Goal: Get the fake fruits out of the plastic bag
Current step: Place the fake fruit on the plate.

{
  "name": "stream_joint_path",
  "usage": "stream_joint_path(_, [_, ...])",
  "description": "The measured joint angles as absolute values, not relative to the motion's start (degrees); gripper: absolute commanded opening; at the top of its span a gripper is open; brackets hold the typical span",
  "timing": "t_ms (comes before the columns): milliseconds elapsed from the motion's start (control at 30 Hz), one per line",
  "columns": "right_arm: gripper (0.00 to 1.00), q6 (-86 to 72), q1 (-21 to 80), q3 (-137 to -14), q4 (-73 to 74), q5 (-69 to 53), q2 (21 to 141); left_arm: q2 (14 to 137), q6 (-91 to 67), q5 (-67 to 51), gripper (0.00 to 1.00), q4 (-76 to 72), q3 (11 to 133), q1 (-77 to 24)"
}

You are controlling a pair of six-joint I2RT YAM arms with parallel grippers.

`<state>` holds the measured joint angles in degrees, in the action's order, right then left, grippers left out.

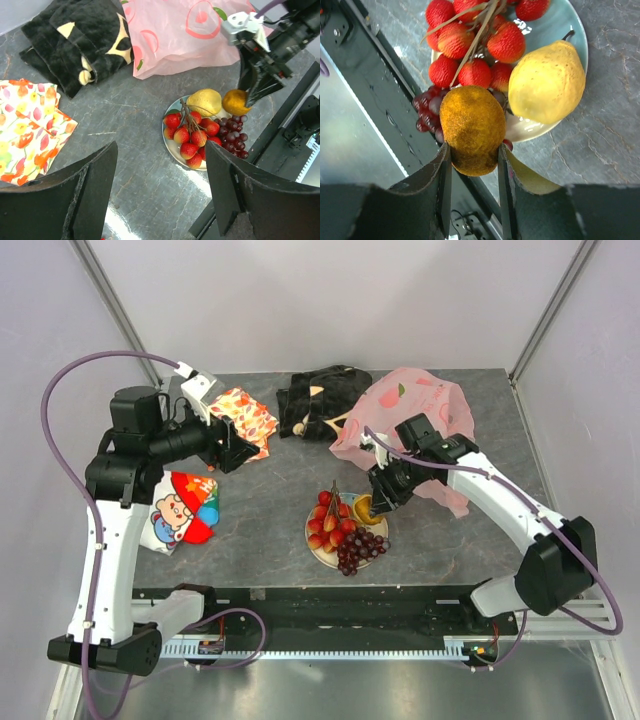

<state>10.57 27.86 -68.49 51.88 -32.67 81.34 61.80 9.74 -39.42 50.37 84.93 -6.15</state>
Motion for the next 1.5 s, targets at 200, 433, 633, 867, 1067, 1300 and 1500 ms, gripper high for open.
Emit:
stream_joint_path(200, [0.24, 6.3, 27.9, -68.5, 49.4, -32.1, 85.4, 60.7, 8.9, -41.1, 0.77, 49.3, 84.1, -5.6])
stream_joint_path(433, [0.25, 2.1, 27.9, -68.5, 48.1, -31.6, 88.6, 60.6, 8.6, -41.6, 0.77, 49.1, 84.0, -5.6])
stream_joint_path(633, [0.38, 0.2, 27.9, -68.5, 47.6, -31.6, 89.5, 60.0, 8.6, -42.2, 0.77, 49.1, 82.9, -5.4])
stream_joint_path(867, [0.60, -1.2, 27.9, -68.5, 47.6, -31.6, 90.8, 59.6, 8.4, -42.5, 0.77, 49.1, 82.8, -5.0])
stream_joint_path(1067, [0.74, -1.5, 27.9, -69.3, 48.5, -30.5, 92.1, 59.3, 8.4, -42.6, 0.76, 49.1, 82.8, -4.5])
stream_joint_path(1300, [0.87, -1.2, 27.9, -73.6, 50.8, -29.3, 92.5, 59.3, 8.3, -43.3, 0.77, 49.1, 82.8, -4.2])
stream_joint_path(1500, [0.98, 0.7, 25.7, -79.6, 56.2, -24.3, 91.9, 59.9, 8.3, -43.8, 0.85, 48.9, 82.8, -4.2])
